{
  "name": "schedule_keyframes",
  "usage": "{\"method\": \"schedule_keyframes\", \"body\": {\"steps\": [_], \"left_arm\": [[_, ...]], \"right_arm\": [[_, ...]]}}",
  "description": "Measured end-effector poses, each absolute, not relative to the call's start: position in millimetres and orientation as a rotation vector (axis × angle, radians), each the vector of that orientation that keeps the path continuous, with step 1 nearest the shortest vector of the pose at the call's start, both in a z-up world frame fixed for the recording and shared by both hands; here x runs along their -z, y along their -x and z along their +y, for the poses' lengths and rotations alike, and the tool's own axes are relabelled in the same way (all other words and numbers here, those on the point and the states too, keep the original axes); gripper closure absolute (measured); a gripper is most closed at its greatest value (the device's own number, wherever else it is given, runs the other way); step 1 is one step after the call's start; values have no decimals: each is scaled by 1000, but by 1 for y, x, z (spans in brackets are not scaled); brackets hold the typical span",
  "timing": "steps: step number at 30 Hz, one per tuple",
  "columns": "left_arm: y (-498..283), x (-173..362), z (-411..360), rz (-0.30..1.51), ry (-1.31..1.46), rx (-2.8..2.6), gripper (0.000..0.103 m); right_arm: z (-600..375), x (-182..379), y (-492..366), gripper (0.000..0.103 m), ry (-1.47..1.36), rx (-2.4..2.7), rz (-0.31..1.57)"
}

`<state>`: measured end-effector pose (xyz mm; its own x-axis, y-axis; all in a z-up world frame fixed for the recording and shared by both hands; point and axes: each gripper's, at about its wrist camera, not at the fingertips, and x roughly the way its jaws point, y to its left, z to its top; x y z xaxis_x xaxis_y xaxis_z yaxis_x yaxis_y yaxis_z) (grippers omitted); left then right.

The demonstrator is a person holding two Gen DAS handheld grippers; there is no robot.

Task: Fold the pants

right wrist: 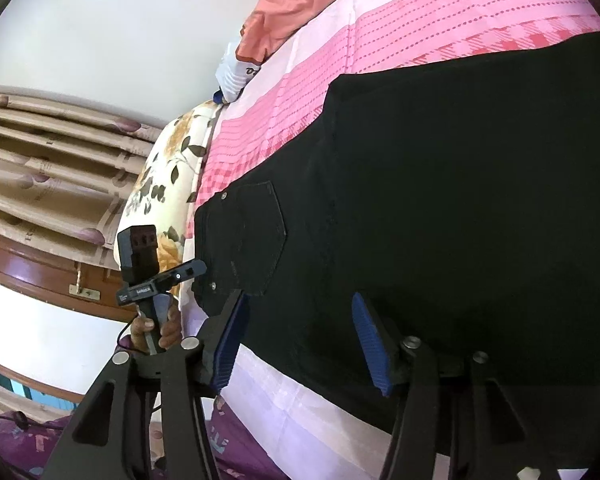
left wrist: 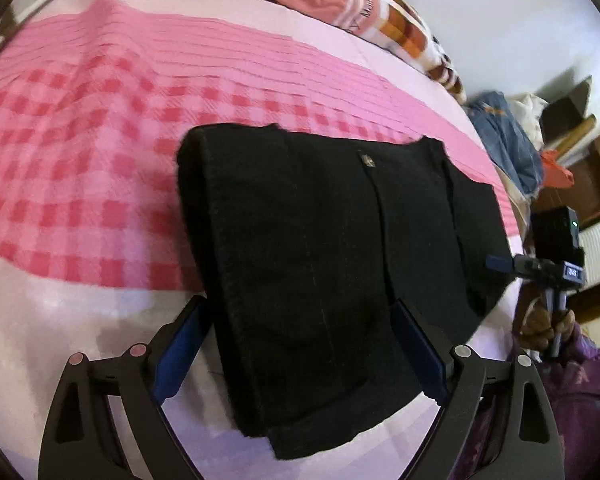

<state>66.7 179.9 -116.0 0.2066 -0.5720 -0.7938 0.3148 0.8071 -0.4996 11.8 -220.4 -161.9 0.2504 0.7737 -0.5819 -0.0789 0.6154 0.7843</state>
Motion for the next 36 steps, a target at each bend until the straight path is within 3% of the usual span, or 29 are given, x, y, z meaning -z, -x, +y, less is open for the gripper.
{"method": "schedule_keyframes", "body": {"steps": [5, 7, 8, 9, 12, 16, 19, 24, 36], "left_arm": [[-75, 121, 177, 1245, 323, 759, 16], [-83, 127, 192, 1248, 397, 774, 32], [-87, 130, 200, 1252, 430, 767, 47], [-90, 135, 208, 1259, 469, 761, 52], [-88, 143, 221, 1245, 608, 738, 53], [-88, 135, 212, 1257, 556, 666, 53], [-80, 123, 190, 1256, 383, 637, 58], [-69, 101, 167, 1183, 405, 730, 76], [-45, 30, 78, 1045, 364, 867, 76]], "right_arm": [[-221, 166, -13, 43, -754, -630, 1204], [-220, 169, -14, 41, -767, -612, 1216], [-220, 170, -14, 40, -770, -606, 1221], [-219, 170, -14, 40, -773, -602, 1224], [-217, 170, -15, 40, -781, -591, 1230], [-211, 166, -15, 38, -781, -593, 1228], [-207, 165, -14, 38, -772, -598, 1233], [-214, 160, -11, 38, -788, -600, 1201], [-255, 150, 0, 36, -934, -630, 1080]]}}
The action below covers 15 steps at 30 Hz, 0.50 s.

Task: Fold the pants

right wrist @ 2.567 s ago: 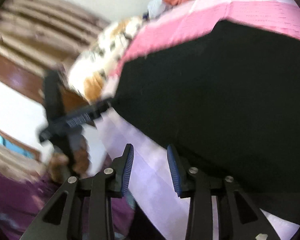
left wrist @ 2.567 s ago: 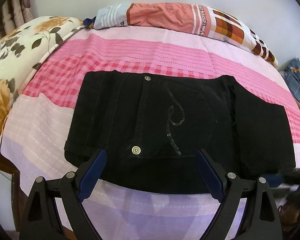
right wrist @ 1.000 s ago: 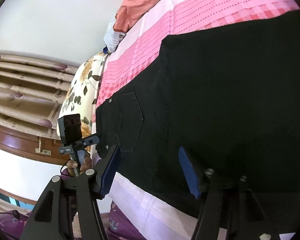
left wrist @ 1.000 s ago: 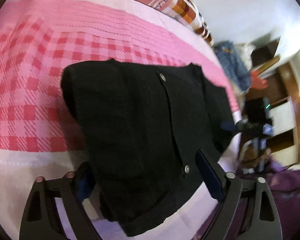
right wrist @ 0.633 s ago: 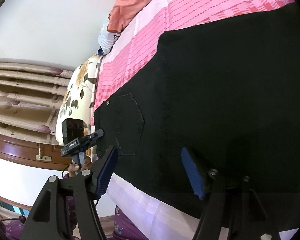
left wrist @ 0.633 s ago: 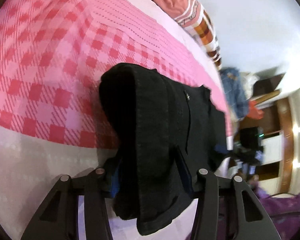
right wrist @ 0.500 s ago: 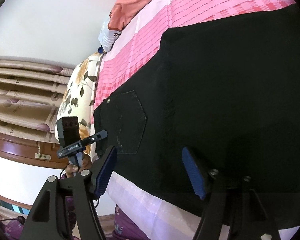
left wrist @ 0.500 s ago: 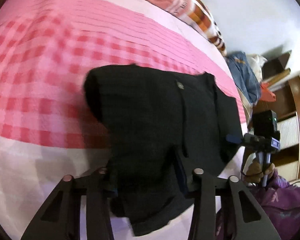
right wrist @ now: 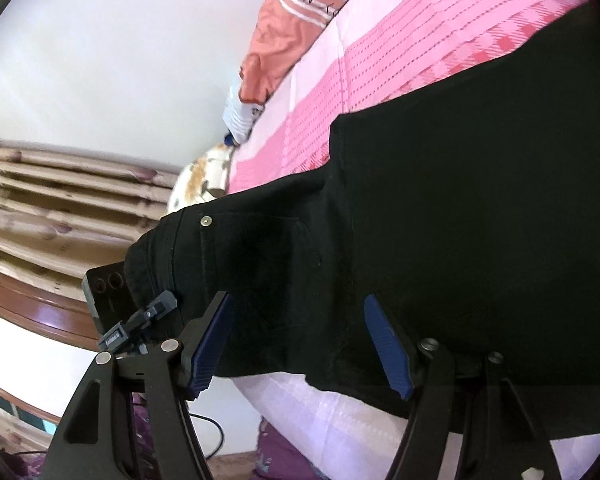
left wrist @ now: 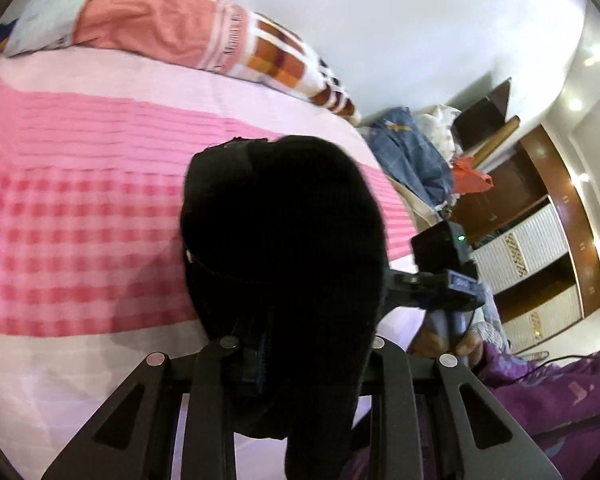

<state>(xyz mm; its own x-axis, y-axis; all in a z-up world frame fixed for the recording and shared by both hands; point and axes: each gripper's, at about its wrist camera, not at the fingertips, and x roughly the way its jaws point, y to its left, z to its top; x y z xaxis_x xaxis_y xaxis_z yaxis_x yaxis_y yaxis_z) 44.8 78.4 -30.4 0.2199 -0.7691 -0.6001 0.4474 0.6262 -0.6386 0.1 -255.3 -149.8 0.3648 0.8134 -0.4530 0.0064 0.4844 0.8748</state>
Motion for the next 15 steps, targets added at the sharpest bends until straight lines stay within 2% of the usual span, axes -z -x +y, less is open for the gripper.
{"method": "schedule_keyframes", "body": {"steps": [7, 15], "left_arm": [[-56, 31, 8, 1021, 482, 958, 76], [-85, 55, -71, 1070, 627, 1052, 76]], "right_arm": [[-282, 159, 4, 34, -1050, -698, 1045], [-357, 183, 11, 22, -1337, -679, 952]]}}
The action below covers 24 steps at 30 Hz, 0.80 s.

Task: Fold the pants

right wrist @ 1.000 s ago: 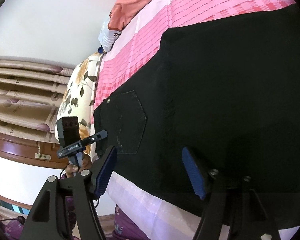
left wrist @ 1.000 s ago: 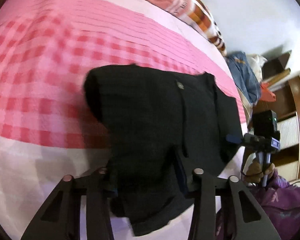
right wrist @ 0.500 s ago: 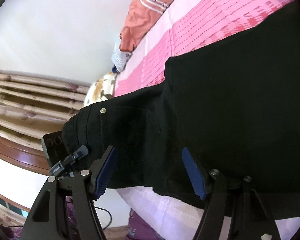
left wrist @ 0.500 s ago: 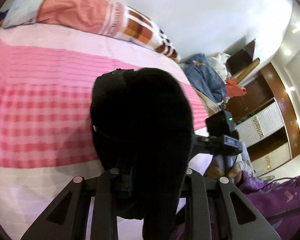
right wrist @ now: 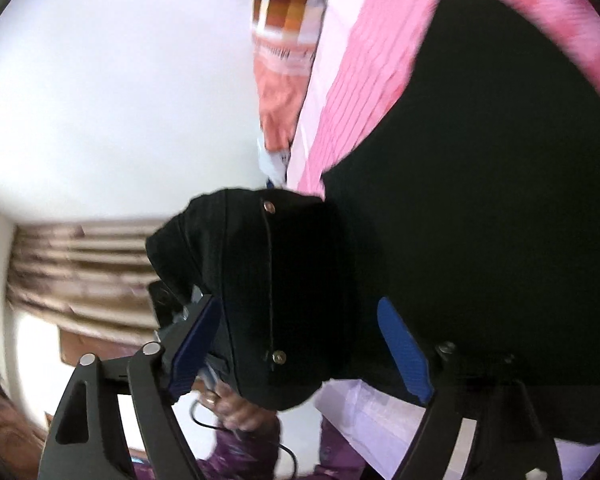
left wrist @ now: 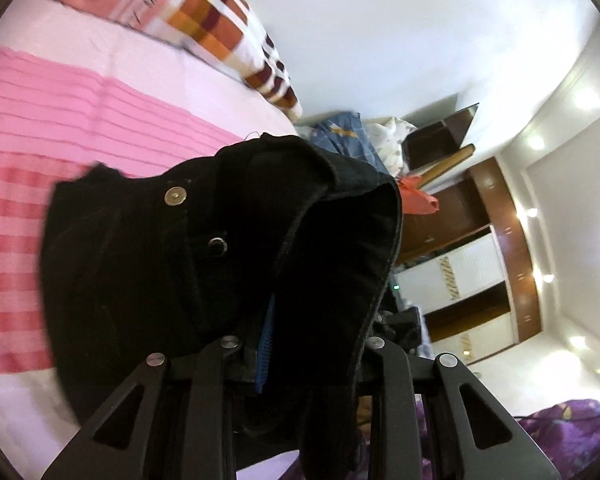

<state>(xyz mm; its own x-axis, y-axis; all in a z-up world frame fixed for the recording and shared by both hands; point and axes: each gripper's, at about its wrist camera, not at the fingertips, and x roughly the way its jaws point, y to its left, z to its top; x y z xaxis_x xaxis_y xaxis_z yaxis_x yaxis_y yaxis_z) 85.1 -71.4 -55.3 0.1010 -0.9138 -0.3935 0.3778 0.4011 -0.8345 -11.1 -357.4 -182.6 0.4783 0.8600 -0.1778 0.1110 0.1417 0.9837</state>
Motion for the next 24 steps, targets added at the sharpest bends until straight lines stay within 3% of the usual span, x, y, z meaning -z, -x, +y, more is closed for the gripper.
{"method": "schedule_keyframes", "body": {"steps": [10, 15, 24], "left_arm": [[-111, 82, -158, 1184, 603, 1131, 75], [-115, 90, -163, 1218, 764, 1197, 52], [-107, 31, -160, 1079, 548, 1148, 42]], "right_arm": [[-394, 184, 13, 20, -1363, -694, 923], [-403, 186, 15, 18, -1331, -670, 935], [-402, 185, 13, 15, -1201, -607, 985]]}}
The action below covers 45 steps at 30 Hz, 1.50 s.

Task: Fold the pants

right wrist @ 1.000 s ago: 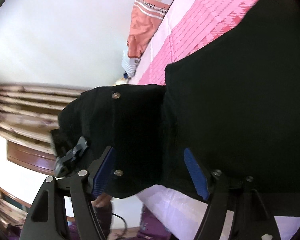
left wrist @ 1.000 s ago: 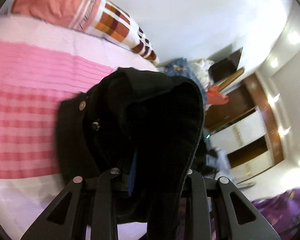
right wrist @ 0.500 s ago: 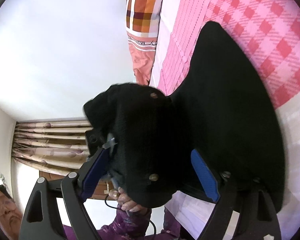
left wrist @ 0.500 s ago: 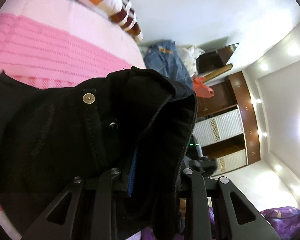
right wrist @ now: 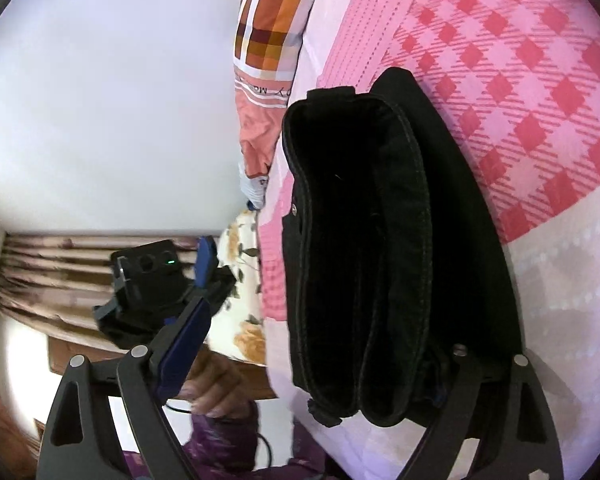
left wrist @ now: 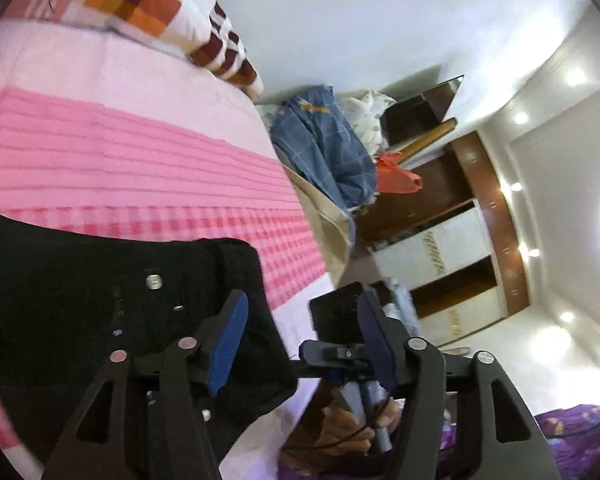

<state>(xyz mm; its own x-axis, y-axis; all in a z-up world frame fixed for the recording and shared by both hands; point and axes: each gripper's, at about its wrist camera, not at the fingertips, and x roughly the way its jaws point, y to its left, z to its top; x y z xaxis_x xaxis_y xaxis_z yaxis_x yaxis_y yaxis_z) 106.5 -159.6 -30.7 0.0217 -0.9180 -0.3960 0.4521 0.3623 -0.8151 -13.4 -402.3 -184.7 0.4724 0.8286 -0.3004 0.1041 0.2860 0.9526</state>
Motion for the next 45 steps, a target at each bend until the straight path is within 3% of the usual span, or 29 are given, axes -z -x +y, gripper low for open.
{"method": "schedule_keyframes", "body": {"steps": [3, 5, 8, 14, 20, 35, 45], "left_arm": [[-90, 28, -139, 1060, 483, 1087, 41], [-81, 31, -124, 1057, 441, 1032, 40], [-67, 41, -103, 1064, 386, 948, 39], [-47, 69, -69, 1097, 342, 794, 38], [-40, 85, -42, 1105, 370, 683, 38], [-42, 89, -25, 1096, 335, 561, 37], [-37, 90, -63, 1069, 52, 488, 37]], "right_arm": [[-394, 178, 12, 18, -1043, -552, 1036], [-386, 174, 12, 41, -923, -517, 1073], [-388, 171, 14, 60, -875, -494, 1083], [-400, 170, 24, 74, -879, -465, 1096], [-422, 193, 31, 78, -985, -444, 1112], [-424, 191, 35, 76, -982, -451, 1130], [-425, 182, 40, 71, -914, -425, 1125]]}}
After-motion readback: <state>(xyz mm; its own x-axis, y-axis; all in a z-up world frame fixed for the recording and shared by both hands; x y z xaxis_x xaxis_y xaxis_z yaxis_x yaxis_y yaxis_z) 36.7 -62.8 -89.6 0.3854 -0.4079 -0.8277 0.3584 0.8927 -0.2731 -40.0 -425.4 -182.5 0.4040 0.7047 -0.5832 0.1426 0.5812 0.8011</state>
